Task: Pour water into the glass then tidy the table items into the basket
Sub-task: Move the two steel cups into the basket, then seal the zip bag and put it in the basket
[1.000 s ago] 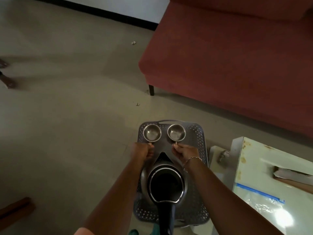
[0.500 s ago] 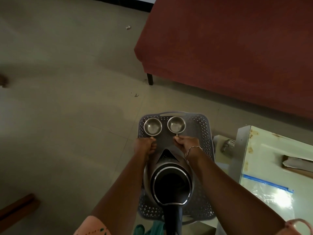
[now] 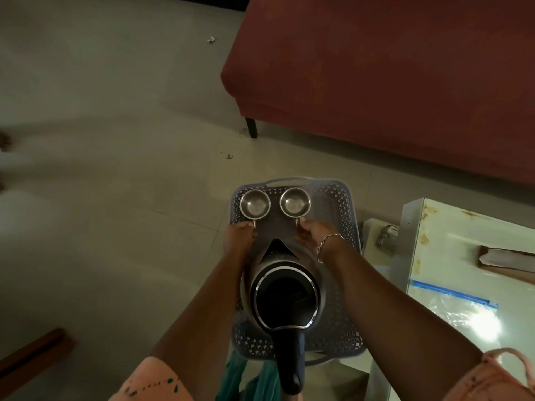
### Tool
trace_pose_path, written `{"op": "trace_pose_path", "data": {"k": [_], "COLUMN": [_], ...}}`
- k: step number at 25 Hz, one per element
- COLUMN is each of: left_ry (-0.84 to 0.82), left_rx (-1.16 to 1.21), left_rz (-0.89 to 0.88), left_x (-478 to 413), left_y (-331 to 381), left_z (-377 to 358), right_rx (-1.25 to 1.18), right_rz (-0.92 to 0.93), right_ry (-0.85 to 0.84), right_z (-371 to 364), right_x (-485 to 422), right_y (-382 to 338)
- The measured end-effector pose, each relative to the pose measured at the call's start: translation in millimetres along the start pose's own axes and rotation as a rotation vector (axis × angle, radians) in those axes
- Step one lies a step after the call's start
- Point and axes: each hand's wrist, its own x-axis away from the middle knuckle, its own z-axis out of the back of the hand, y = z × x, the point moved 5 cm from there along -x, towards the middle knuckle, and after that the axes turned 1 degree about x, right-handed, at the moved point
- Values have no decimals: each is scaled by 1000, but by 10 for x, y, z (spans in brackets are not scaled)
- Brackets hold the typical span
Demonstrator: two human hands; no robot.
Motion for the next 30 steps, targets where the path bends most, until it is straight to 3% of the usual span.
{"op": "trace_pose_path", "data": {"k": [3,5,7,11,13,17,26,30], "left_ry": [208,410,505,471,469,351,68,-44], "left_rx": [-94,-104,-151,-338,-458,-633,-950,-1041], "left_rz": [-127,-281,-461,-845,-995,-1145,-1189,-1077], "left_x": [307,677,1075,1823,2184,2710,3208,3120], "left_y": [200,456,729,949,874,518,-452,-863], "left_z": [173,276,251,-285,-684,-1538,-2935,-3155], "right_rx": [31,89,142,506,688,800,709,664], "right_rz": [50,166,300,671,715,797,644,527], "right_ry": [77,83,75,181,266,402,614,603], "right_z": [150,284,468,1094,1514,2416,4411,4832], "right_x": [125,302,549,1135,1342,1682,1932,1772], "right_y": [-115,-243,-324,-432,-379,-244,234,509]}}
